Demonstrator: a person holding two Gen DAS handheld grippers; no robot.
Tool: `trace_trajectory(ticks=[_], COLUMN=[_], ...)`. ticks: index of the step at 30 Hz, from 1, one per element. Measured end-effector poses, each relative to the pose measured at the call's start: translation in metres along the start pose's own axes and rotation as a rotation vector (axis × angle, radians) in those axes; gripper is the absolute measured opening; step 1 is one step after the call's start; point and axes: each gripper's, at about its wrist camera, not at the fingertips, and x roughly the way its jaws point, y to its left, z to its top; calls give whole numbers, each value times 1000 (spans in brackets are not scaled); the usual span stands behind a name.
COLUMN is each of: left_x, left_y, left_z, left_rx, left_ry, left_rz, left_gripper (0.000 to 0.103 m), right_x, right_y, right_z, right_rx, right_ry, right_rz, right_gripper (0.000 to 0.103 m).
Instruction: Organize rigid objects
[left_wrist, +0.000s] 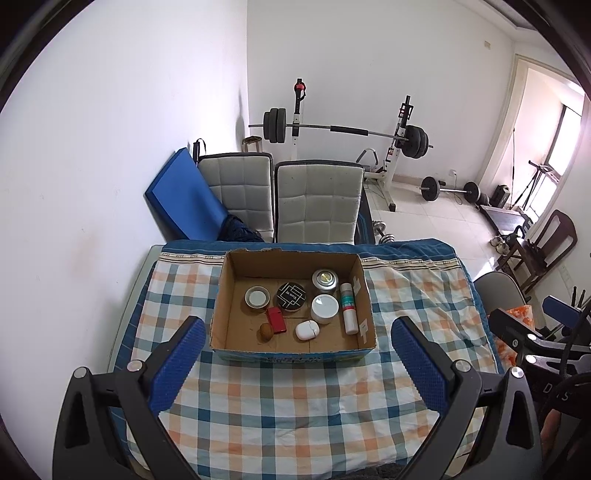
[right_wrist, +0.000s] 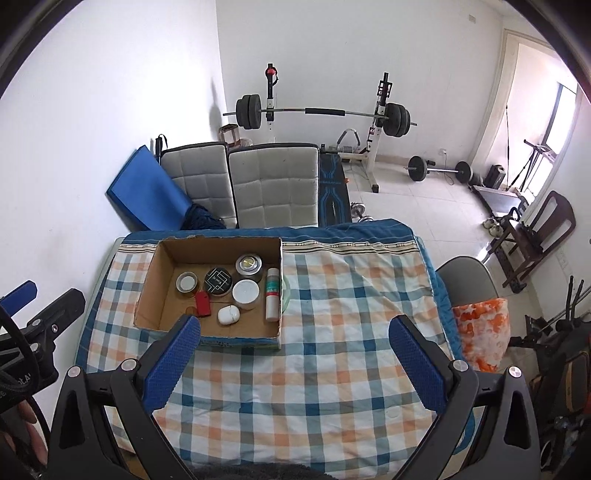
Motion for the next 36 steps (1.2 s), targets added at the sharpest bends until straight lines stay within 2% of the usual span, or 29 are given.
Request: trace_trajectory(ticks=[36], left_x=[-12], left_y=[-16], left_z=[1], left_rx=[19], left_ry=[-47], left_rz=[-7], left_gripper=[103], right_x=[-18], right_y=[-21], right_z=[-2], right_rx=[47], right_ry=[-47], right_rz=[-21], right_gripper=[103])
